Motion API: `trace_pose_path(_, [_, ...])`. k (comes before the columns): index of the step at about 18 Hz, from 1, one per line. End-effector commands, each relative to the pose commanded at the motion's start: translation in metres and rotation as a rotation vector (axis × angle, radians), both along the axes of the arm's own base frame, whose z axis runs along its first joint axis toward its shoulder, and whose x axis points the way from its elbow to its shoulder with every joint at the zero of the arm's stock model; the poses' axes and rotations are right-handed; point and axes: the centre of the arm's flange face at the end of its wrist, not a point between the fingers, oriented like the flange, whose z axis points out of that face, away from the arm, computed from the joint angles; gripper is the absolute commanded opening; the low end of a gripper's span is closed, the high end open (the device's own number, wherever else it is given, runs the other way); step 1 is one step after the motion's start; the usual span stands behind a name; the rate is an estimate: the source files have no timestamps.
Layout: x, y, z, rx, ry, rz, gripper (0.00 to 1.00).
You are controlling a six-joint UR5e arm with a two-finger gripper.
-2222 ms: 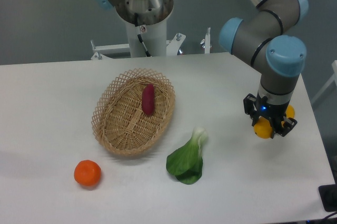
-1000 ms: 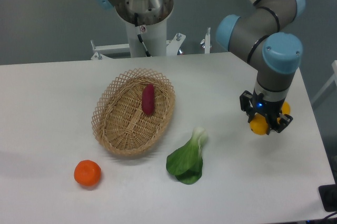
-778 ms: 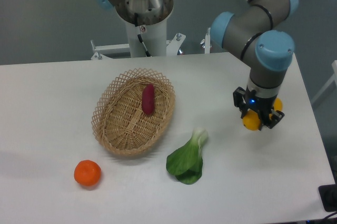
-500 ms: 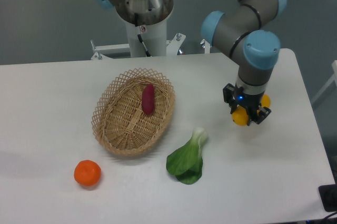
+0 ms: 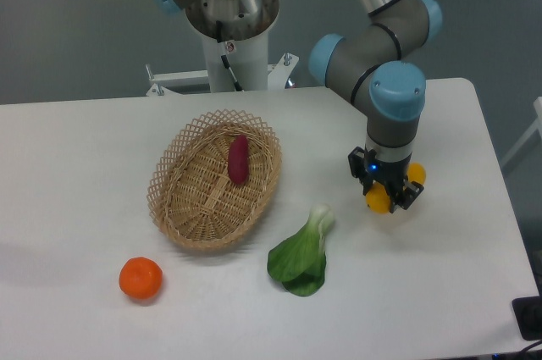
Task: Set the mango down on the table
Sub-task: 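Move the held mango toward the bok choy and lower it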
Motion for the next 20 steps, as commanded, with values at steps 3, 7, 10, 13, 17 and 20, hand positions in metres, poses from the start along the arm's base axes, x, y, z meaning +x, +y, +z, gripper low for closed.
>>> trace_pose_path(3, [0.005, 0.006, -0.004, -0.001, -0.005, -0.006, 0.41])
trace_pose_path(7, [0.013, 0.019, -0.016, 0.003, -0.028, 0.038, 0.42])
trace_pose_path(10, [0.016, 0.026, -0.019, 0.006, -0.033, 0.048, 0.46])
trace_pose_path(13, [0.016, 0.028, -0.019, 0.007, -0.032, 0.047, 0.52])
trace_pose_path(17, [0.015, 0.036, -0.016, 0.014, -0.024, 0.035, 0.82])
trace_pose_path(20, [0.014, 0.038, -0.013, 0.019, -0.016, 0.034, 1.00])
